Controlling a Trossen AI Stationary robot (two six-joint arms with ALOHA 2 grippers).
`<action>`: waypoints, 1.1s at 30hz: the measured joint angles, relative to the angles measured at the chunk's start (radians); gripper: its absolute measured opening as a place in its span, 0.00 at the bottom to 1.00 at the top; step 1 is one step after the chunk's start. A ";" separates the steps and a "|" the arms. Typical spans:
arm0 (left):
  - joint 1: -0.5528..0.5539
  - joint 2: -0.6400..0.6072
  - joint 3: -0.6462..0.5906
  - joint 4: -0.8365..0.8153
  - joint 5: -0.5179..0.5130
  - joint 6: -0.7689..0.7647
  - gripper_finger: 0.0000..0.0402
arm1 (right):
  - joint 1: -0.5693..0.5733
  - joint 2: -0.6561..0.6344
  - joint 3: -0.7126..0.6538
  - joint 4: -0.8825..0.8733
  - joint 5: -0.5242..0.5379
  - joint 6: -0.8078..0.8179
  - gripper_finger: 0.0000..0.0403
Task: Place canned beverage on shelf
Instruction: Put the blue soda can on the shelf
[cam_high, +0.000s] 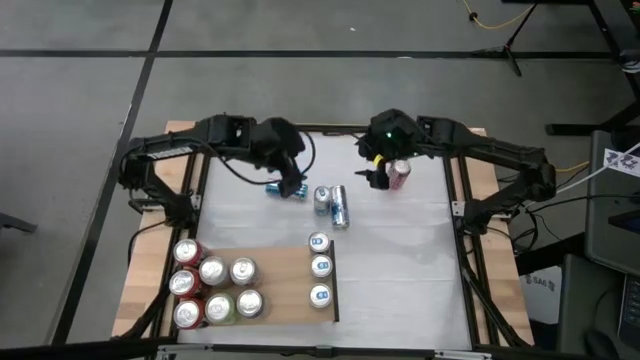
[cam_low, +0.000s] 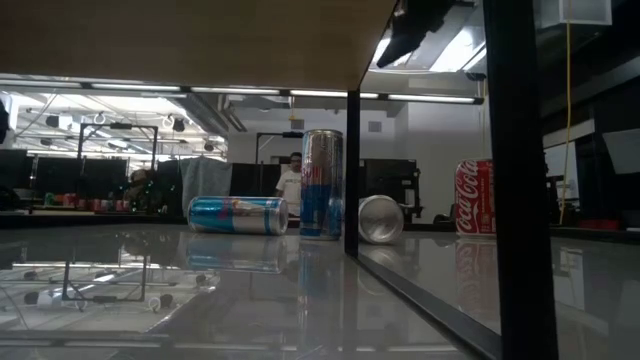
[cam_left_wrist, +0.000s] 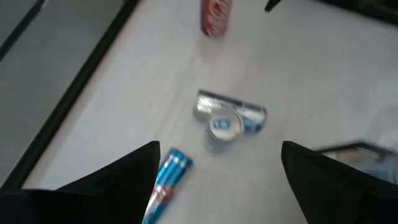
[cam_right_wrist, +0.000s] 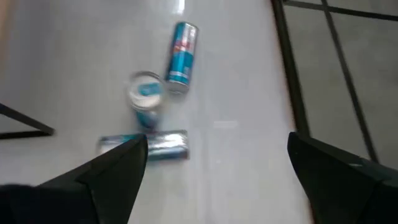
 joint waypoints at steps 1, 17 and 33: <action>0.013 0.000 0.000 0.013 0.005 0.000 0.82 | -0.014 0.000 0.000 0.000 0.000 -0.013 0.93; 0.082 0.001 0.000 0.169 0.002 -0.039 0.82 | -0.136 0.000 0.000 0.013 -0.266 -0.149 0.93; 0.081 0.001 0.000 0.173 -0.002 -0.060 0.82 | -0.056 0.115 -0.027 0.075 -0.352 -0.149 0.93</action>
